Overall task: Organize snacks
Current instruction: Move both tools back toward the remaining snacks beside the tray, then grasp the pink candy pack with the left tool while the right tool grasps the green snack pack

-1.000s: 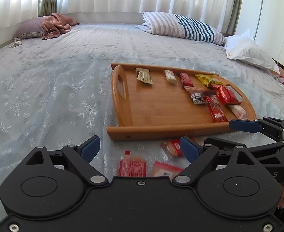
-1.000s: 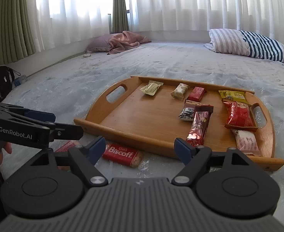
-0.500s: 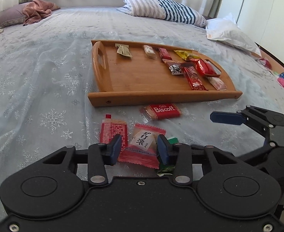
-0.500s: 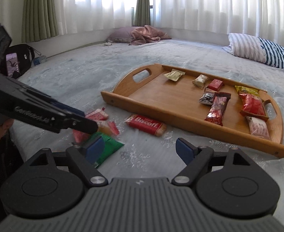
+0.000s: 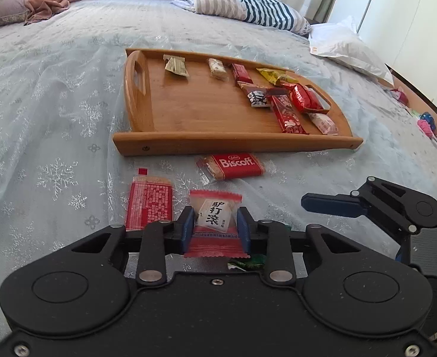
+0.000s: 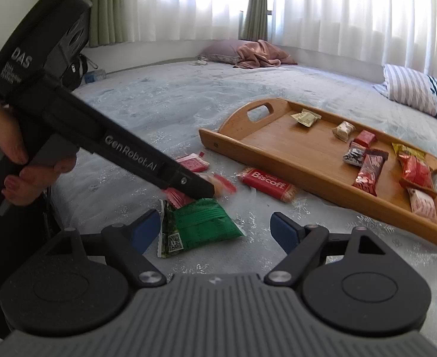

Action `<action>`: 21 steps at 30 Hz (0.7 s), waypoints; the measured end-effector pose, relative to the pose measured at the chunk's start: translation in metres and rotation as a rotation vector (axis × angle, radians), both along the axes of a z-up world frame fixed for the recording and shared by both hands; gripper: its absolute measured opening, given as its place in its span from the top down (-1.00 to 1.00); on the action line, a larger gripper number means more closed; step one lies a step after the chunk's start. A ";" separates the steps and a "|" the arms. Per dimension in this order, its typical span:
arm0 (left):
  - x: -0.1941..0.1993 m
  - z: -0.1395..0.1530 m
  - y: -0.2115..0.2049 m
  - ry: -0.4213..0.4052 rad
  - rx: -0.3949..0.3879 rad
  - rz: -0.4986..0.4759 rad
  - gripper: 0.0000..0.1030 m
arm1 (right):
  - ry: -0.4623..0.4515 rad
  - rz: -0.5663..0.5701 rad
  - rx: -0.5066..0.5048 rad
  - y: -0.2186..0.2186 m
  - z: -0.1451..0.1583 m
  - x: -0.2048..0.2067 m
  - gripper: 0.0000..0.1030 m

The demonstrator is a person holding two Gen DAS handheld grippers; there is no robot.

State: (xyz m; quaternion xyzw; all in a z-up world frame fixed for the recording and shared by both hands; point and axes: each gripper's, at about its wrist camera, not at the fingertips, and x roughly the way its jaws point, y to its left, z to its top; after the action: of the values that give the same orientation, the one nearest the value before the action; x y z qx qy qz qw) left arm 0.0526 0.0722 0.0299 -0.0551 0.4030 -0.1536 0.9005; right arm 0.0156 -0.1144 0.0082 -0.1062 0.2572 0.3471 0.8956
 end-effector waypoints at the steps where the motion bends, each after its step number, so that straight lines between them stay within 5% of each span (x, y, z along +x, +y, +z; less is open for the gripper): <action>1: -0.001 0.002 0.001 -0.004 0.000 0.001 0.44 | -0.003 0.008 -0.007 0.002 0.000 0.000 -0.74; 7: 0.001 0.004 0.005 -0.001 0.007 0.009 0.49 | 0.008 0.021 -0.034 0.008 -0.003 0.004 -0.74; 14: 0.005 -0.003 0.002 0.030 0.008 0.003 0.41 | 0.033 0.050 -0.052 0.013 -0.004 0.003 -0.29; 21: 0.008 -0.008 -0.001 0.043 0.005 0.020 0.41 | 0.038 0.020 -0.043 0.010 -0.001 0.001 -0.21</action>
State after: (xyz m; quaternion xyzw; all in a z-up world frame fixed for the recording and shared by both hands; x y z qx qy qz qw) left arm 0.0609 0.0709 0.0220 -0.0600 0.4219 -0.1421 0.8934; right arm 0.0165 -0.1041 0.0067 -0.1217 0.2804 0.3525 0.8845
